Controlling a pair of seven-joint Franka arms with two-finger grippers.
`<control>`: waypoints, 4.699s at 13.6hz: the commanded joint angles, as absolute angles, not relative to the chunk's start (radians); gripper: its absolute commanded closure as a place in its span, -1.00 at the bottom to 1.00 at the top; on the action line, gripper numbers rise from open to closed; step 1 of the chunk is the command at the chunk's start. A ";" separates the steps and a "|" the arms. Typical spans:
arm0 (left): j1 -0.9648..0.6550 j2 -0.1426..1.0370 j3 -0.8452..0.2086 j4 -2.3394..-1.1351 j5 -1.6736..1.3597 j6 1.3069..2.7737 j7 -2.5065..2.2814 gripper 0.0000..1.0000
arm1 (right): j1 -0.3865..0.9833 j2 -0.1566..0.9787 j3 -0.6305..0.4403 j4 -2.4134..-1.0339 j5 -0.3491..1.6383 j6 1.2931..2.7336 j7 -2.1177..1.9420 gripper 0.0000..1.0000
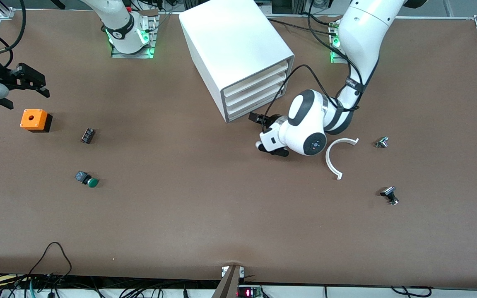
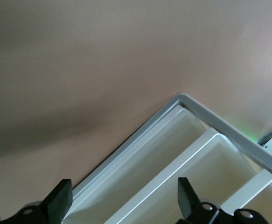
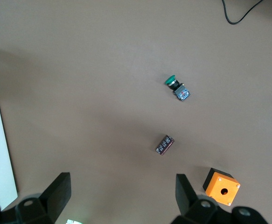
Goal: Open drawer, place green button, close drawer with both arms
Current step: 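Hook the drawer handle with the left gripper and pull it outward, then pull the drawer open with the left gripper while the right gripper grasps the button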
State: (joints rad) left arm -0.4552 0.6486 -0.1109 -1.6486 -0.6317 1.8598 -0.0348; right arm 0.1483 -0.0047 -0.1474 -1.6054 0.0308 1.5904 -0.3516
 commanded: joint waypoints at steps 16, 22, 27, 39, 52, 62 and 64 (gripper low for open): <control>-0.564 0.695 -0.100 -1.687 -0.718 1.921 -0.032 -0.54 | 0.144 0.003 -0.141 -1.586 0.021 1.583 -0.362 -0.99; -0.561 0.710 -0.100 -1.671 -0.715 1.917 -0.032 0.56 | 0.144 0.003 -0.141 -1.585 0.025 1.583 -0.362 -0.99; -0.558 0.739 -0.098 -1.638 -0.713 1.917 -0.032 0.91 | 0.150 0.003 -0.137 -1.583 0.021 1.585 -0.345 -0.99; -0.471 0.761 -0.084 -1.592 -0.712 1.917 -0.032 0.89 | 0.146 0.253 -0.140 -1.585 0.017 1.676 -0.412 -0.99; -0.362 0.764 -0.083 -1.539 -0.710 1.917 -0.034 0.89 | 0.037 0.620 -0.144 -1.733 -0.008 2.259 -0.963 -0.99; -0.327 0.773 -0.083 -1.502 -0.700 1.916 -0.046 0.55 | 0.037 0.661 -0.143 -1.779 -0.006 2.372 -0.983 -0.92; -0.330 0.767 -0.081 -1.500 -0.667 1.916 -0.069 0.09 | 0.037 0.661 -0.143 -1.779 -0.006 2.372 -0.983 -0.88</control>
State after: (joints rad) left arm -0.3393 0.7484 -0.0860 -1.5494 -0.6934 1.8857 0.0186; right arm 0.0456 0.6666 -0.1559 -1.7570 0.0044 2.3541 -0.9682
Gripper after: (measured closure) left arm 0.670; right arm 0.040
